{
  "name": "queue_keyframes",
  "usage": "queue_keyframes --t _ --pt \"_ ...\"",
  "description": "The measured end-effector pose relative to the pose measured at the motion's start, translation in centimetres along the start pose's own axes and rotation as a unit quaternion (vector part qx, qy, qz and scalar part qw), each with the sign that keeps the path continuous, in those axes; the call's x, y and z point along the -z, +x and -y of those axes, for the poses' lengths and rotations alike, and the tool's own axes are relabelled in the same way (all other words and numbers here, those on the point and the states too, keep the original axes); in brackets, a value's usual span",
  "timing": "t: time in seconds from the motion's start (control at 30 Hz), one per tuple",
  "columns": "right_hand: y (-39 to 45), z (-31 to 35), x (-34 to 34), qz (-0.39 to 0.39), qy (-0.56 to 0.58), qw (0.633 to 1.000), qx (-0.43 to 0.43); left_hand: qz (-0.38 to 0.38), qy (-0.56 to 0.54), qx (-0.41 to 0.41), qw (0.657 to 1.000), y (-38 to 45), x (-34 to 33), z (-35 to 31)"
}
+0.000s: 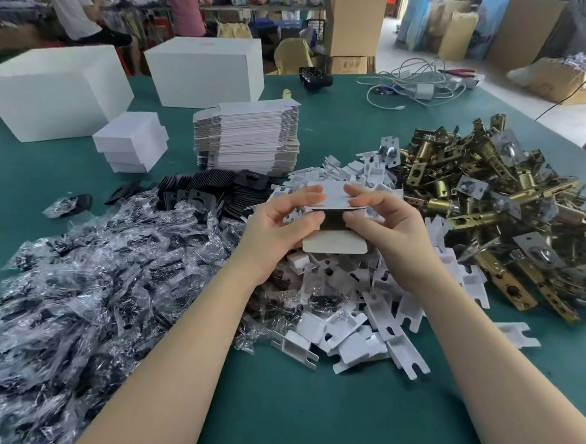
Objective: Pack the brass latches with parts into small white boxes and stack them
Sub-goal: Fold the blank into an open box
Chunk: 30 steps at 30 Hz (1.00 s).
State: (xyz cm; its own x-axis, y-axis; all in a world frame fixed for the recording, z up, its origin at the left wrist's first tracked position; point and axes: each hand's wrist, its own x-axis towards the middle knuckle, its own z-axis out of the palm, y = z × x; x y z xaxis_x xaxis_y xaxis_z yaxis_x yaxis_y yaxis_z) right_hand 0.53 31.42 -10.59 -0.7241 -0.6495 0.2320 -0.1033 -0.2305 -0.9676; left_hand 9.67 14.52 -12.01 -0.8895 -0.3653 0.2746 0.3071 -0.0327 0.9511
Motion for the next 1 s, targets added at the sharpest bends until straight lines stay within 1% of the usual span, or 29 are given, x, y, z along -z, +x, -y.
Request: queue_keyframes --t 0.17,0.27,0.4,0.47,0.53,0.6,0.67,0.83,0.93,1.0 --pt "0.06 0.05 -0.26 0.006 0.02 1.0 -0.015 -0.016 -0.052 0.011 0.998 0.05 -0.09 0.04" --pt "0.2 0.29 -0.02 0.013 0.022 0.999 -0.021 -0.024 -0.064 0.013 0.998 -0.04 -0.21 -0.29" --pt "-0.08 0.29 0.65 0.075 -0.068 0.995 0.008 -0.009 -0.086 0.04 0.995 -0.16 -0.33 -0.71" --pt "-0.17 0.39 0.55 0.092 -0.087 0.992 0.01 0.002 -0.096 0.056 0.994 -0.2 -0.46 -0.86" --pt "-0.21 0.62 0.22 0.069 -0.092 0.993 0.03 -0.008 -0.102 0.063 0.993 -0.18 -0.55 -0.89" --pt "-0.23 0.85 -0.03 0.037 -0.13 0.989 0.067 -0.016 -0.088 0.065 0.994 -0.17 -0.61 -0.84" --pt "-0.26 0.87 0.08 0.026 -0.161 0.983 0.086 -0.013 -0.078 0.066 0.995 -0.2 -0.65 -0.77" --pt "-0.35 0.8 0.54 0.033 -0.155 0.984 0.079 -0.012 -0.08 0.072 0.994 -0.11 -0.54 -0.61" --pt "-0.36 0.78 0.31 0.02 -0.153 0.985 0.076 0.013 -0.087 0.069 0.994 -0.08 -0.3 -0.49" --pt "-0.44 0.84 0.14 0.016 -0.136 0.988 0.076 0.016 -0.078 0.06 0.995 0.04 -0.16 -0.17"
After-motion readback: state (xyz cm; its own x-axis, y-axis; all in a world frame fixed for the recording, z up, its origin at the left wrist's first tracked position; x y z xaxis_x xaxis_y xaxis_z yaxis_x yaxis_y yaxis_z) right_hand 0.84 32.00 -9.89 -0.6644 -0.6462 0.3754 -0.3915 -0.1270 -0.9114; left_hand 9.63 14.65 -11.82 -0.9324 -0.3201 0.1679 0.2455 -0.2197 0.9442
